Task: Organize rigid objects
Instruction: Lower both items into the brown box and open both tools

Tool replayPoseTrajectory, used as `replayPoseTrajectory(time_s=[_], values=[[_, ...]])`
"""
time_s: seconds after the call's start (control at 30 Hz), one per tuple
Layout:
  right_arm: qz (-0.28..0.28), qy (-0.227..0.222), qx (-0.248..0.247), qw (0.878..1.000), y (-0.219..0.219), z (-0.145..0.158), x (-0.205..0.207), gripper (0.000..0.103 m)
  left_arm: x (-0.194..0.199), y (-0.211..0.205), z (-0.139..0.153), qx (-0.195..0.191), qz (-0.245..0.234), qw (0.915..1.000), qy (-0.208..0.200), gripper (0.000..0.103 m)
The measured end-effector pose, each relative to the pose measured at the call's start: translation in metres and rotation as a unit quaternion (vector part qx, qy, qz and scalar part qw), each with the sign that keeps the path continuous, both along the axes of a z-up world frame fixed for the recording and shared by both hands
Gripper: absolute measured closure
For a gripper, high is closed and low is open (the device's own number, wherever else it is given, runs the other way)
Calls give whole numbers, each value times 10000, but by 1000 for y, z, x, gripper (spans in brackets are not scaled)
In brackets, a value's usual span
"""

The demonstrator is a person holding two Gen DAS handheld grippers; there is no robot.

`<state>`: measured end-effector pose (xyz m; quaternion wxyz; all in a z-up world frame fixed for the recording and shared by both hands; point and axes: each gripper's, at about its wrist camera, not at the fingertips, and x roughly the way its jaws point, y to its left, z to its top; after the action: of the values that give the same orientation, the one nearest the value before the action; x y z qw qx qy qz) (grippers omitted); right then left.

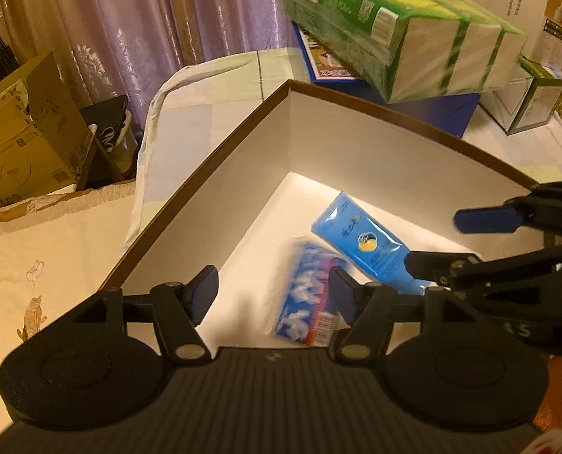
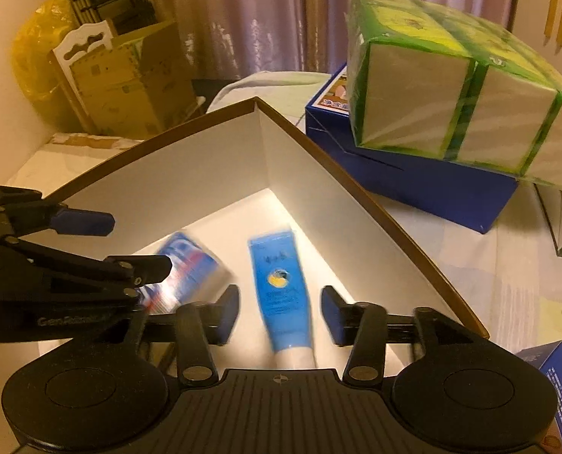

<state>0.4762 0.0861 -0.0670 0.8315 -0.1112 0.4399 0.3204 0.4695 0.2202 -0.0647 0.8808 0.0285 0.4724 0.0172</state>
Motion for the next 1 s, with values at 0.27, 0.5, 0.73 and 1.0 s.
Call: replayPoseTrajectory(time_s=[0.27, 0.5, 0.73, 1.0], values=[[26, 21, -9, 10000, -4, 0, -6, 47, -5, 3, 0, -10, 17, 10000, 12, 42], [11, 23, 36, 10000, -7, 2, -12, 46, -11, 4, 2, -42, 29, 10000, 1, 42], [-8, -5, 134, 9999, -13, 9, -21, 46, -22, 5, 10, -92, 63, 9999, -71, 42], [20, -140, 315, 9994, -21, 21, -38, 40, -43, 6, 28, -228, 75, 9995, -216, 42]])
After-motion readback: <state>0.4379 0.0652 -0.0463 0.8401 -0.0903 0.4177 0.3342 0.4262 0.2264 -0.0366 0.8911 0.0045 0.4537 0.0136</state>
